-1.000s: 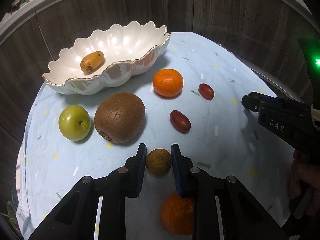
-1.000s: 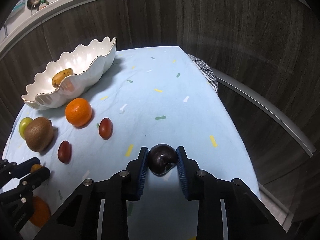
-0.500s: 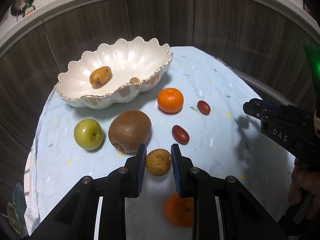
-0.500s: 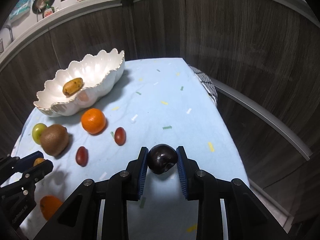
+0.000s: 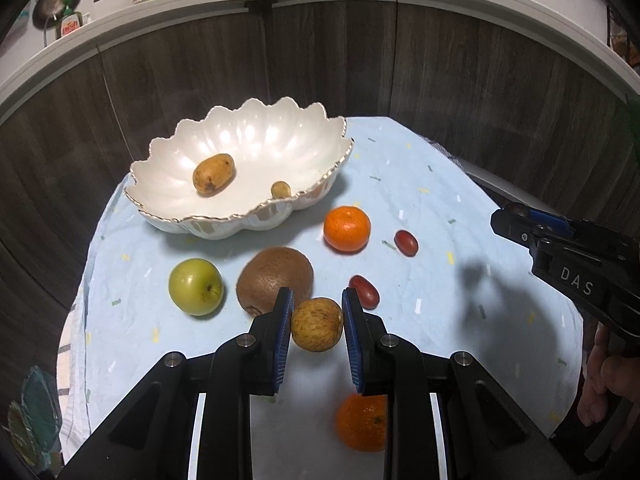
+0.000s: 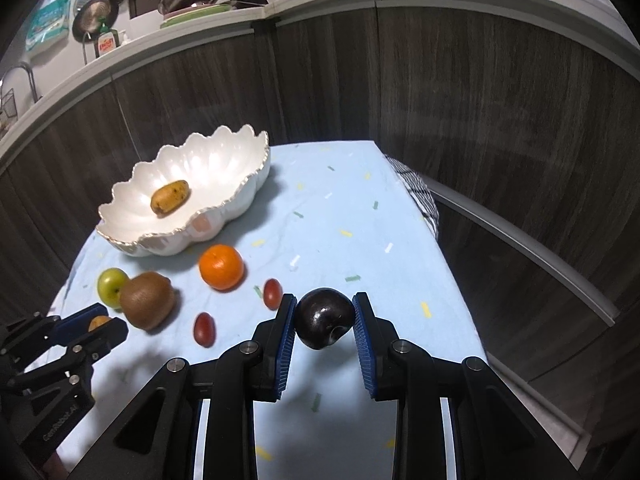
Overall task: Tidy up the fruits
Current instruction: 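Grasp the dark plum with the right tool while the left tool grasps another brown fruit, then carry the plum with the right tool while the left tool carries the brown fruit over the bowl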
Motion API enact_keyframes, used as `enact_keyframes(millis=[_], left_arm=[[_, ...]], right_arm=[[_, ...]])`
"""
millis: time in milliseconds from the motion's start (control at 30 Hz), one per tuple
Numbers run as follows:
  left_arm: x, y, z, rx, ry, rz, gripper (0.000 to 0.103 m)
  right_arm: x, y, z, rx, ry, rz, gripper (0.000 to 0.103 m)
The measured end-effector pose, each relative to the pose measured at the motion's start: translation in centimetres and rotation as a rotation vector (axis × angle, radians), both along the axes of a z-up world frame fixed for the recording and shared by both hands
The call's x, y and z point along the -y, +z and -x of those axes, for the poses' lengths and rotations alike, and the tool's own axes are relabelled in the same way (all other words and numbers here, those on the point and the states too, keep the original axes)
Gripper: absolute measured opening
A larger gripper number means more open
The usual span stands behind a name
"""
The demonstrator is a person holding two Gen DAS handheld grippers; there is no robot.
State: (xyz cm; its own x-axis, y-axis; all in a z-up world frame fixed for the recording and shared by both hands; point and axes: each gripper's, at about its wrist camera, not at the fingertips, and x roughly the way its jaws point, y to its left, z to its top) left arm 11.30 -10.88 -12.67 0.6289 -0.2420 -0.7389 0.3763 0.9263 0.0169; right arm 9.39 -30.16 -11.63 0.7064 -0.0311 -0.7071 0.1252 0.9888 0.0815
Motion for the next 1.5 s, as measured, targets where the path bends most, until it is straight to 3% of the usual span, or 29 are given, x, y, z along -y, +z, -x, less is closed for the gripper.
enact_keyframes(millis=[833,1500], left_arm=[[-4.3,5.7,-2.7,0.088,0.048,0.079,0.025],[-8.4,8.7,-6.3,0.147,0.094,0.094,0.025]], right_arm=[[-4.3,7.4,-2.0,0.127,0.060,0.020,0.030],[-7.9,9.6,-5.5,0.154,0.115,0.035,0.030]])
